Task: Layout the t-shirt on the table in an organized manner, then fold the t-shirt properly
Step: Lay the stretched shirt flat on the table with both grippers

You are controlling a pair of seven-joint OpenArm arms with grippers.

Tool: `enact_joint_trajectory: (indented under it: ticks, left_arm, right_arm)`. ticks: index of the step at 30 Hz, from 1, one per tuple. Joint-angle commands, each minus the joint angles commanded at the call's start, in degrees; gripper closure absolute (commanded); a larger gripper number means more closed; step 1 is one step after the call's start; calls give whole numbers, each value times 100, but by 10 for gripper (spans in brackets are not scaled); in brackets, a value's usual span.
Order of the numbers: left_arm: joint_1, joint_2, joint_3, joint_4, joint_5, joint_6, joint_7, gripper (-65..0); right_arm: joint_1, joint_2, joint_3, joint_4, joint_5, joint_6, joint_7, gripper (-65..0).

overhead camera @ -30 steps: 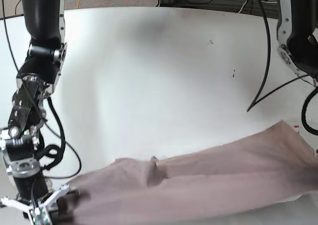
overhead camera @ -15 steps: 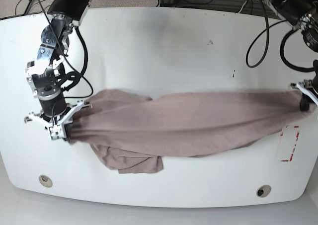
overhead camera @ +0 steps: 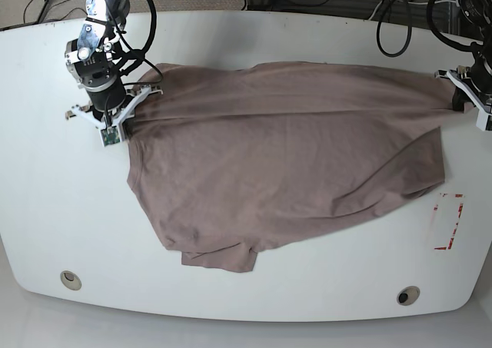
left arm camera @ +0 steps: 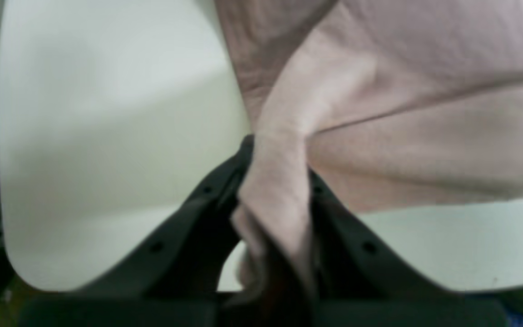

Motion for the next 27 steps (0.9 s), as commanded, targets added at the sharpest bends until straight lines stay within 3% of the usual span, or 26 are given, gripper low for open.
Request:
enact_joint_trajectory:
  ticks: [8,19,27]
  left_arm:
    - [659,0,0,-18,0,0,-202,0]
    - [835,9,9,-35,9,0,-202,-3]
    - [879,-70,0,-44,18,0,-202,-3]
  right_arm:
    - [-492,-202,0,-9,0,0,0,0]
    - [-765,-387,0,-26,-35,-9,-9,-3]
    - [-905,-369,18,-26,-35,-44,-9,-62]
